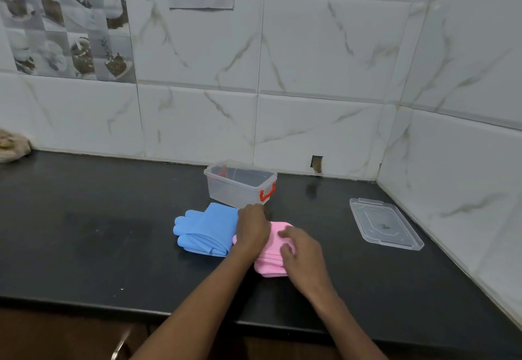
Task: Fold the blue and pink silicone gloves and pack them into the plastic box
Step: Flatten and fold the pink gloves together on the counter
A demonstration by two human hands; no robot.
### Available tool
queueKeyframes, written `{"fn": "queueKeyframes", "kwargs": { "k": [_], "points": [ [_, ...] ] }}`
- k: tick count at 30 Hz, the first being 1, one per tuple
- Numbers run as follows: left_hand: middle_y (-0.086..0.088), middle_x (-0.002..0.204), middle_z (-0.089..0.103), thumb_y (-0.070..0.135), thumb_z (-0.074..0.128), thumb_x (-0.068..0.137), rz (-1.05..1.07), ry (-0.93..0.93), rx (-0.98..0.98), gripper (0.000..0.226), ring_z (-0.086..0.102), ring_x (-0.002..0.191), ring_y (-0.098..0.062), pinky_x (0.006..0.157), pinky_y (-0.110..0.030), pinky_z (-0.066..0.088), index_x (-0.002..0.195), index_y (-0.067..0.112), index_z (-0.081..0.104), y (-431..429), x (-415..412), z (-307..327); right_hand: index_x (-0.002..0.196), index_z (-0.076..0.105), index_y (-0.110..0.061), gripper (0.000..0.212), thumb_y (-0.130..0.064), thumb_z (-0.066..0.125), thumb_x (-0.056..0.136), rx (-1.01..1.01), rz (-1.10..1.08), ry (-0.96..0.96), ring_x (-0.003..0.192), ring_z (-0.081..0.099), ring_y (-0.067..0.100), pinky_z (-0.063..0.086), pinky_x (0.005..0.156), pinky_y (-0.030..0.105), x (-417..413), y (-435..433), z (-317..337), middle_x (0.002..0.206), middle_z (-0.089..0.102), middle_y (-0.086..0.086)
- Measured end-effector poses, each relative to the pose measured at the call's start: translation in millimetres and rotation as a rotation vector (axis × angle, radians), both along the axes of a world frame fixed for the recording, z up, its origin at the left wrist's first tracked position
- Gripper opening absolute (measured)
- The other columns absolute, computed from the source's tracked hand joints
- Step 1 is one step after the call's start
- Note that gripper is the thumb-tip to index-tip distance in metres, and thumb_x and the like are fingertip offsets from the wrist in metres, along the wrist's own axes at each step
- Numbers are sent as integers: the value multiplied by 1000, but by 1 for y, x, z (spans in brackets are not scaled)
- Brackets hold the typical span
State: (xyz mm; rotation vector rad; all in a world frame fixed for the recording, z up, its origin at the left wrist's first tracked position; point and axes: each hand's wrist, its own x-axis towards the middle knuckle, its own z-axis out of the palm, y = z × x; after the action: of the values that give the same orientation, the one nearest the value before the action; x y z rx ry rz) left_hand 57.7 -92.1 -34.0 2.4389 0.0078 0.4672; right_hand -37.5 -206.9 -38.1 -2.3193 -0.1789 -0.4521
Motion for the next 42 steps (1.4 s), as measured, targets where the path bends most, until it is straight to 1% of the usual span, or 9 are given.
{"fn": "queueKeyframes", "kwargs": {
  "k": [3, 7, 12, 23, 27, 31, 34, 38, 42],
  "points": [
    [-11, 117, 57, 13, 49, 97, -52, 16, 151, 22, 50, 110, -24, 92, -34, 47, 114, 12, 62, -6, -1, -14, 109, 61, -3, 27, -22, 60, 89, 59, -334, 123, 97, 62, 30, 44, 76, 30, 9, -16, 4, 102, 67, 13],
    [-12, 127, 50, 15, 44, 100, -29, -34, 177, 26, 47, 116, -23, 97, -33, 43, 124, 11, 52, -5, -4, -22, 70, 43, -11, 39, -34, 73, 80, 384, -309, 335, 70, 52, 23, 36, 52, 30, 24, -9, 13, 73, 50, 3],
    [-11, 130, 45, 14, 41, 99, -29, -59, -85, 33, 45, 115, -24, 98, -41, 45, 132, 13, 42, -5, -18, -22, 104, 55, 2, 47, -18, 81, 72, 613, -165, 495, 91, 67, 36, 58, 81, 48, 37, 5, 19, 102, 65, 21],
    [-6, 134, 47, 46, 64, 88, 8, -182, -501, 77, 46, 125, -24, 101, -39, 43, 147, 11, 30, 13, -35, 20, 115, 54, -3, 39, -1, 70, 79, 979, -25, 354, 90, 67, 35, 59, 65, 43, 27, -7, 34, 104, 66, 17],
    [-4, 121, 65, 74, 67, 68, -134, 259, -1026, 97, 66, 104, -25, 85, -35, 54, 136, 5, 50, 42, -49, 50, 112, 59, -1, 35, 3, 70, 79, 1129, 106, 306, 96, 66, 40, 57, 77, 57, 26, -5, 70, 106, 68, 19],
    [-26, 141, 51, 63, 71, 74, -678, 759, -1674, 92, 49, 129, -45, 109, -64, 32, 139, 3, 48, 74, -59, 55, 105, 63, 6, 25, 10, 65, 80, 1259, 216, 333, 84, 67, 38, 60, 69, 51, 32, 17, 91, 99, 69, 24],
    [-25, 141, 50, 49, 77, 75, -715, 724, -1658, 83, 47, 131, -41, 111, -62, 32, 136, 0, 51, 96, -53, 64, 96, 62, 4, 16, 9, 65, 81, 1208, 177, 370, 80, 67, 36, 59, 71, 51, 40, 41, 87, 94, 69, 23],
    [-24, 99, 73, 2, 81, 70, -284, 562, -1359, 51, 72, 91, -38, 73, -52, 59, 115, -4, 60, 112, -39, 75, 111, 55, 2, 30, 2, 68, 83, 1073, 172, 468, 88, 68, 36, 58, 72, 50, 56, 67, 79, 105, 67, 22],
    [-25, 90, 74, -4, 75, 75, -84, 544, -1164, 40, 71, 87, -37, 67, -46, 58, 111, -7, 58, 132, -27, 77, 117, 55, 6, 38, -2, 70, 83, 874, 152, 510, 92, 66, 29, 58, 73, 44, 72, 91, 72, 113, 67, 18]
  ]
}}
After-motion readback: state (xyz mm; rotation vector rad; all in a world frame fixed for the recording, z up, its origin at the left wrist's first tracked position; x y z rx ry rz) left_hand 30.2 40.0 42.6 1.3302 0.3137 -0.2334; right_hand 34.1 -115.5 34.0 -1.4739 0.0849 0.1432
